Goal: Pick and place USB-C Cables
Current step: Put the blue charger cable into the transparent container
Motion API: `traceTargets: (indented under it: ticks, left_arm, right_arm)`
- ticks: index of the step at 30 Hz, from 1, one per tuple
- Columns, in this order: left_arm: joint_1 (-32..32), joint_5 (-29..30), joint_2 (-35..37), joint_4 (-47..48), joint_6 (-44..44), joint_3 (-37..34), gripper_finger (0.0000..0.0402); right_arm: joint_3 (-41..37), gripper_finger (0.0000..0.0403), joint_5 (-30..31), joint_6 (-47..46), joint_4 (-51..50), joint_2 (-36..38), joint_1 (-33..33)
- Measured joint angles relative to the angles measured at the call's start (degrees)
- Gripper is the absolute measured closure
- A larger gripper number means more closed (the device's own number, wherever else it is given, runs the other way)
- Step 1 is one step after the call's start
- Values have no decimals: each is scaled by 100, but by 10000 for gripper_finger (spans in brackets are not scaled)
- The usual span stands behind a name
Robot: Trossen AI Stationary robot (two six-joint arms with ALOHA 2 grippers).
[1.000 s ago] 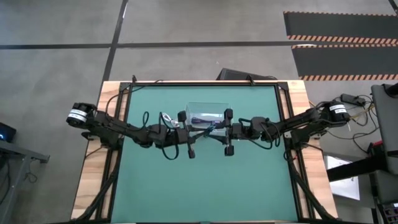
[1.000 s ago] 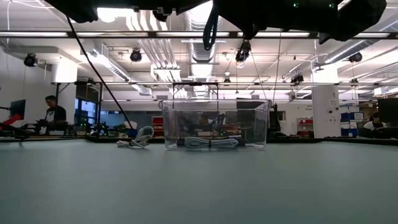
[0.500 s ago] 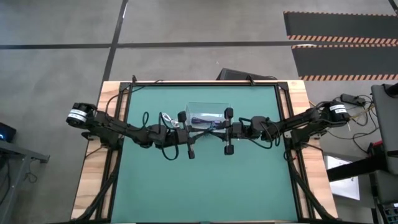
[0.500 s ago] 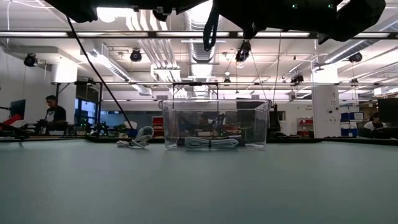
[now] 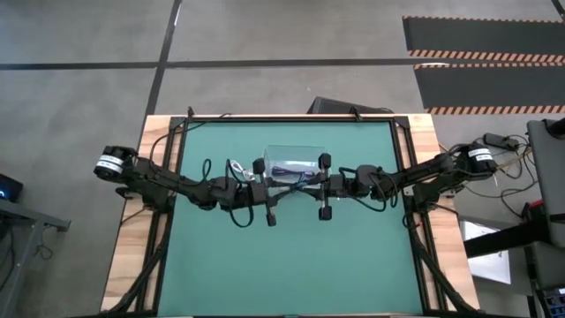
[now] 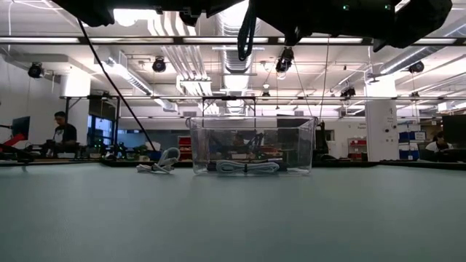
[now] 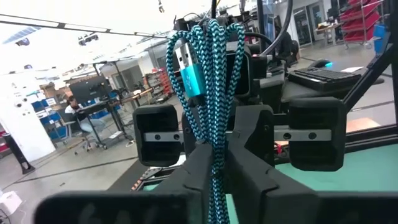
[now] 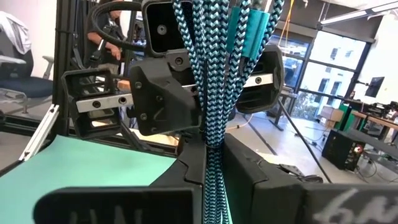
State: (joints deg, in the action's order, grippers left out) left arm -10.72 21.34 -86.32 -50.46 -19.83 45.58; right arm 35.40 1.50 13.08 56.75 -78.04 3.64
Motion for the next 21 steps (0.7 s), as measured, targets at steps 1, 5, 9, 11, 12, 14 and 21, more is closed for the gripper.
traceTargets:
  ticks: [1, 5, 9, 11, 12, 14, 21]
  left_arm:
    - [0, -4, 0, 4, 0, 0, 357]
    - [0, -14, 2, 25, 0, -13, 317]
    - [0, -26, 22, 48, -11, -50, 286]
    - [-11, -23, 52, 56, -49, -96, 276]
    - [-13, -2, 84, 133, -52, -109, 273]
    - [-13, 12, 166, 369, -58, -109, 270]
    - [-15, 20, 761, 1468, -7, -123, 269]
  right_arm:
    - [0, 382, 0, 0, -10, 0, 0]
    - [0, 383, 5, 0, -51, 0, 0]
    - [-2, 384, 0, 0, -108, 11, 0]
    - [-2, 384, 0, -2, -159, 46, 0]
    - [-2, 384, 2, -16, -218, 79, 0]
    - [-2, 384, 4, -46, -394, 160, 0]
    - [-4, 385, 304, -109, -1212, 549, 9]
